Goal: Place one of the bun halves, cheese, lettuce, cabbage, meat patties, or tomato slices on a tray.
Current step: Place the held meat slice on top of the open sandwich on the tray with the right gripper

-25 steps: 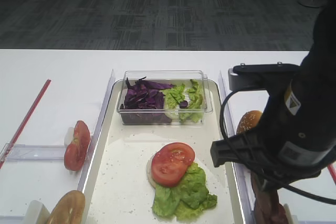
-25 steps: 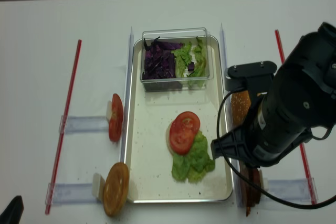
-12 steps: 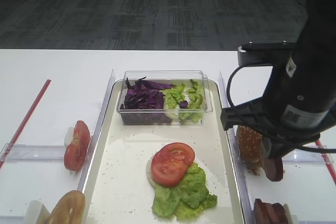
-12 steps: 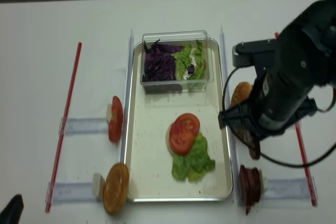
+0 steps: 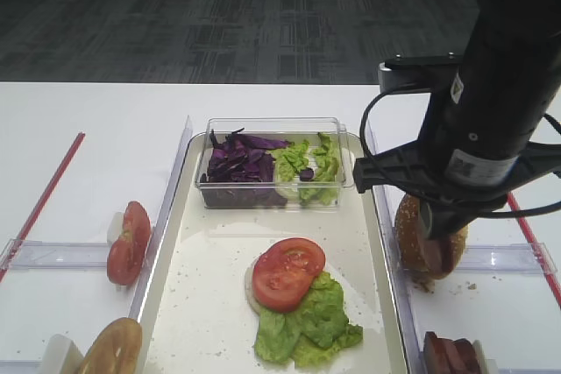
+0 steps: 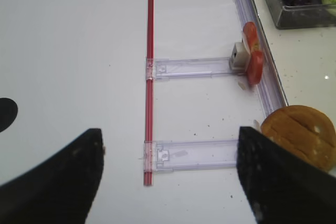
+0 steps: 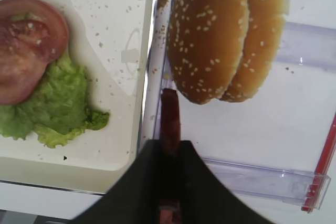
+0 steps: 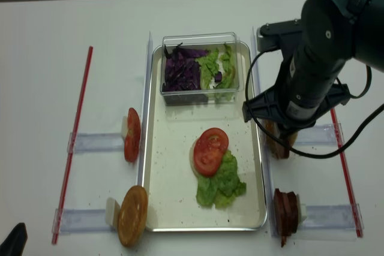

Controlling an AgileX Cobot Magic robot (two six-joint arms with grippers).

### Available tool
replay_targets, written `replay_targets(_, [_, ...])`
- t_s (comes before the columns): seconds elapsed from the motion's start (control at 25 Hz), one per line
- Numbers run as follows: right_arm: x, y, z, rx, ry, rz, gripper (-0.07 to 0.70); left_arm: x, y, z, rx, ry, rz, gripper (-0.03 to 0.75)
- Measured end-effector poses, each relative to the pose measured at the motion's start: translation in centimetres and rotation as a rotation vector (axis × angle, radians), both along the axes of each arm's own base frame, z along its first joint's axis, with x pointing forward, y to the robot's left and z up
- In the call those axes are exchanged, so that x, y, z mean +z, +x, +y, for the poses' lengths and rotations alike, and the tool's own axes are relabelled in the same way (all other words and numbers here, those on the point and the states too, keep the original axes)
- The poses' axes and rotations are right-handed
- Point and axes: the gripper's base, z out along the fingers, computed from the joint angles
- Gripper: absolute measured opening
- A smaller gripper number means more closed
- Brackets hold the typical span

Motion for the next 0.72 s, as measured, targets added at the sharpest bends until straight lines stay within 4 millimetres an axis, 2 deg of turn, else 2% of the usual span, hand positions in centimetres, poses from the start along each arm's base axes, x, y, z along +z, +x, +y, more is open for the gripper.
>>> replay_targets(0.2, [0.0,0.2,0.7,0.021,0.069,-0.024,0.116,0.0,0.0,0.0,0.0,0.0,0.0,0.49])
replay_targets(0.72, [1.3,0.4,4.0,0.112,0.453,-0.078,0.116,0.0,0.0,0.0,0.0,0.0,0.0,0.49])
